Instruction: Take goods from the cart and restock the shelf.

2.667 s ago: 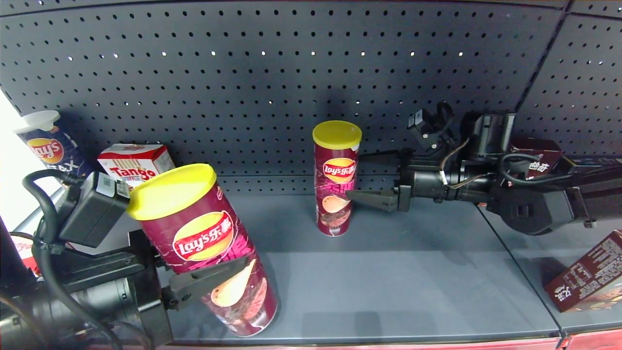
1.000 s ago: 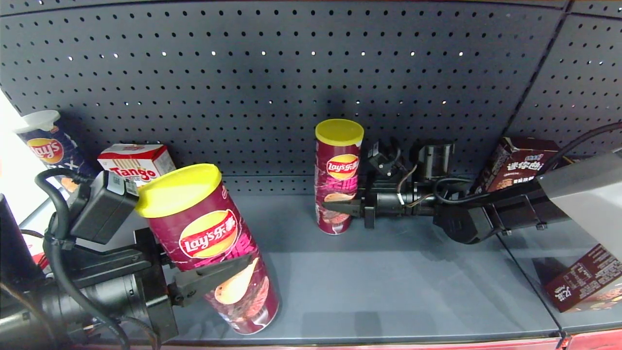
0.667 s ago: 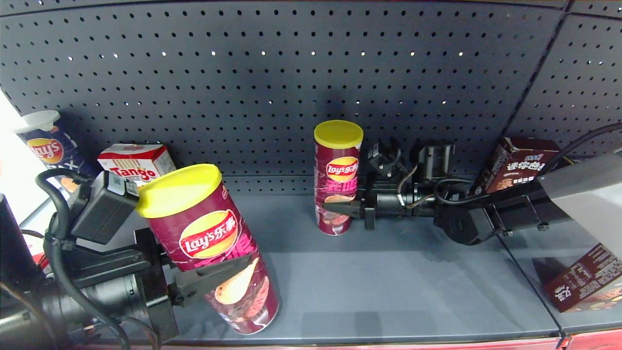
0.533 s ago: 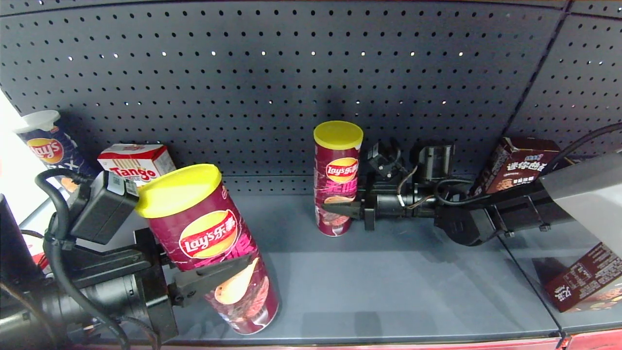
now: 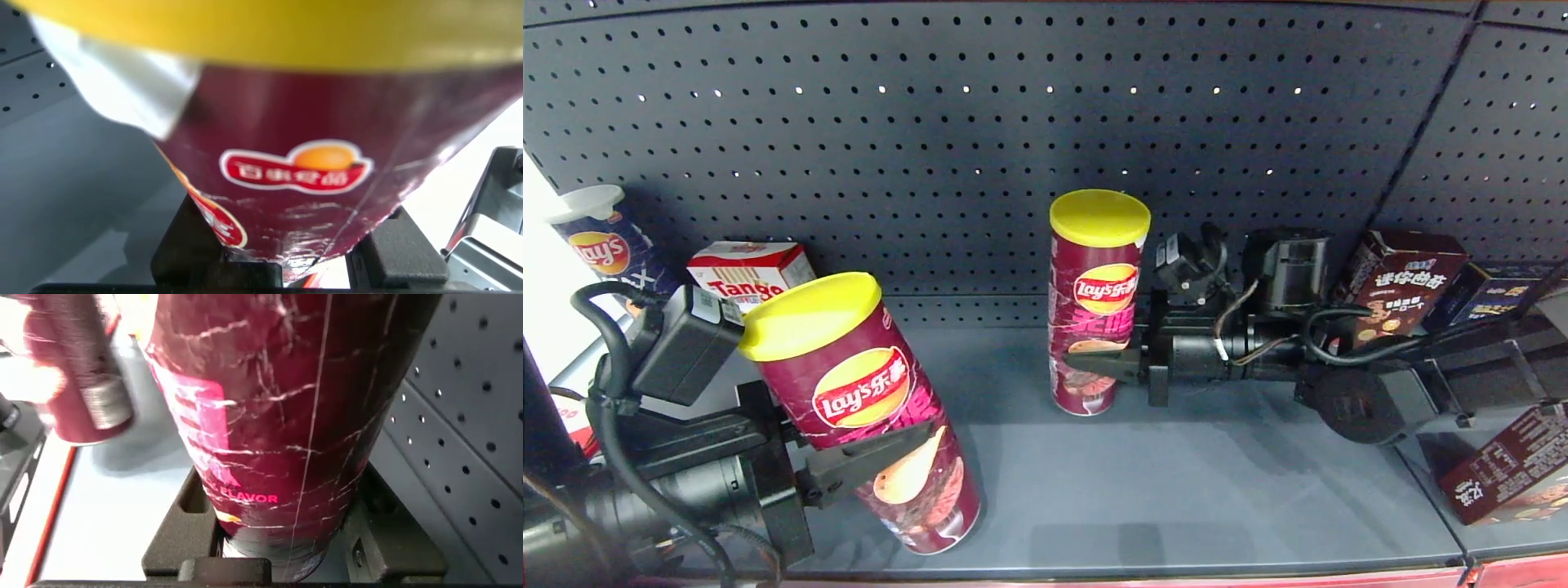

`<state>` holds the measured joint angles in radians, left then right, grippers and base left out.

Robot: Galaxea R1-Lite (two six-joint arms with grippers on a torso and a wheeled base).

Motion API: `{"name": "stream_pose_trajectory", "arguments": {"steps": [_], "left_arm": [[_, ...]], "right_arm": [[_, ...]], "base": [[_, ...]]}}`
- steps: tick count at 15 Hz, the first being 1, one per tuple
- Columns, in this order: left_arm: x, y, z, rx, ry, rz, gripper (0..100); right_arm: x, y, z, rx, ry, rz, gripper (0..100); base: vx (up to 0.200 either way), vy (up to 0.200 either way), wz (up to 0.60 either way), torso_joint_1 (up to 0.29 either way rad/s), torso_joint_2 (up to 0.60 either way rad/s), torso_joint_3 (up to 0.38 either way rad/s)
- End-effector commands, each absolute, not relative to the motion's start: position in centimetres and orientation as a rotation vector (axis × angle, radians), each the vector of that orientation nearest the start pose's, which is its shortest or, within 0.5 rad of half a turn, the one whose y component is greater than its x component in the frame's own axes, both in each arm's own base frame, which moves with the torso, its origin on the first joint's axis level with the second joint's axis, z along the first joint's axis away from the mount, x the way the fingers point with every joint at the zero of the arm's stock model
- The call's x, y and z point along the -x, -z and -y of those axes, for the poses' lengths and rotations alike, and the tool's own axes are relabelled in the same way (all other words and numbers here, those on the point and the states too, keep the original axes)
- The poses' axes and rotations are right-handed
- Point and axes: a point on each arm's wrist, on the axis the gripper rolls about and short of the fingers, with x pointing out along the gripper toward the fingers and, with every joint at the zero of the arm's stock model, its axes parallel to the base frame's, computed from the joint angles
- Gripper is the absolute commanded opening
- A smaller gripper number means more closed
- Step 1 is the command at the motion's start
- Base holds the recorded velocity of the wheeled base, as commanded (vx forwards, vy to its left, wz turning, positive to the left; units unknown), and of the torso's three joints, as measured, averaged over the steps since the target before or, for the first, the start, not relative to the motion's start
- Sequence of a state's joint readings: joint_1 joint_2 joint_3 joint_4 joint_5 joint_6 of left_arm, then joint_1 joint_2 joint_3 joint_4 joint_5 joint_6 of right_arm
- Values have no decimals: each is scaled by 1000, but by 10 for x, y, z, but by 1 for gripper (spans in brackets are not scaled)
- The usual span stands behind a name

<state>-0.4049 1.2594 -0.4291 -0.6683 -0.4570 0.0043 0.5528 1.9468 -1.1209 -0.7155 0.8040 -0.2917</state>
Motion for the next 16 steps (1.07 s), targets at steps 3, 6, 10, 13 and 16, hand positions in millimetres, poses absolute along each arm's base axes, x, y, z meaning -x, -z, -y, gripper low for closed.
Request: {"name": "stream_pose_trajectory", "arguments": {"steps": [3, 6, 10, 13, 16], "left_arm": [[-160, -189, 79, 0, 857, -172, 0], [-161, -190, 79, -1, 856, -170, 0], [-161, -190, 79, -3, 855, -169, 0], [-161, -190, 79, -3, 855, -171, 0], [-160, -190, 79, -1, 854, -171, 0]], "right_arm": [[-267, -194, -202, 237, -1346, 117, 0], [-246, -179, -192, 234, -1343, 90, 0], [-228, -156, -188, 233, -1355, 60, 0], [-219, -141, -189, 236, -1359, 15, 0], [-222, -134, -195, 236, -1372, -7, 0]], "base": [[0, 0, 0, 0, 0, 0], [0, 0, 0, 0, 0, 0], [0, 0, 0, 0, 0, 0], [0, 0, 0, 0, 0, 0], [0, 0, 0, 0, 0, 0]]}}
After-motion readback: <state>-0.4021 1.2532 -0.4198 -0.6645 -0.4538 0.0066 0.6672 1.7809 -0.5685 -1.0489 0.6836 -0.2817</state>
